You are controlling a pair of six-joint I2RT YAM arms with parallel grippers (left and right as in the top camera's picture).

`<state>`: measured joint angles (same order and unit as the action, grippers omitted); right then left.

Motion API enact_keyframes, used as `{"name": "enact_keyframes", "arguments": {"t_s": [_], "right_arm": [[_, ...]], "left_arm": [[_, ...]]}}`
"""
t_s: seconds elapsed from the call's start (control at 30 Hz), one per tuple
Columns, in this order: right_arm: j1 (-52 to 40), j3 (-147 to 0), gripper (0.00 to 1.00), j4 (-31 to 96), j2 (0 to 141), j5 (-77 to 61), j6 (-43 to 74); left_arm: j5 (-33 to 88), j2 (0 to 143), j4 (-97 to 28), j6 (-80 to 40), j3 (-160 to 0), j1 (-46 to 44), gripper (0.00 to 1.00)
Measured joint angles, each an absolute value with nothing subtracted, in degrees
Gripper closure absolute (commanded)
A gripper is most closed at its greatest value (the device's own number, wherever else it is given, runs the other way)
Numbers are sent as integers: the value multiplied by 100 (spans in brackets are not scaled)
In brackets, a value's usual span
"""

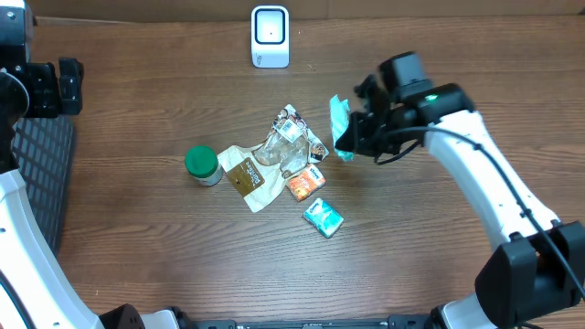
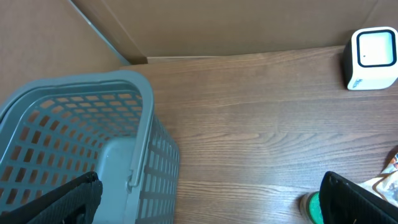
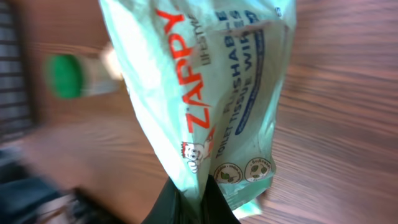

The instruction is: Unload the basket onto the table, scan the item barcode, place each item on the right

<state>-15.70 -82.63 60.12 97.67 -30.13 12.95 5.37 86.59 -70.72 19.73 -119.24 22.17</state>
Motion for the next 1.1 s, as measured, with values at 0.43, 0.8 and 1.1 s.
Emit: {"name": "enact_keyframes", "arguments": {"t_s": [0.43,0.8,1.1], "right_arm": [[-816,-5972,96,4246,10110,-4921,663],[-746,-5972,96,4099,10615,-4606,657],[-255,-5975,64,4453,10615,-4340,633]], "left_arm": [[539,8659,-7072,1973,-11924,2217,0],[537,8659,-7074,1973,-11924,2217,0],[539,8659,-7074,1973,-11924,2217,0]]}}
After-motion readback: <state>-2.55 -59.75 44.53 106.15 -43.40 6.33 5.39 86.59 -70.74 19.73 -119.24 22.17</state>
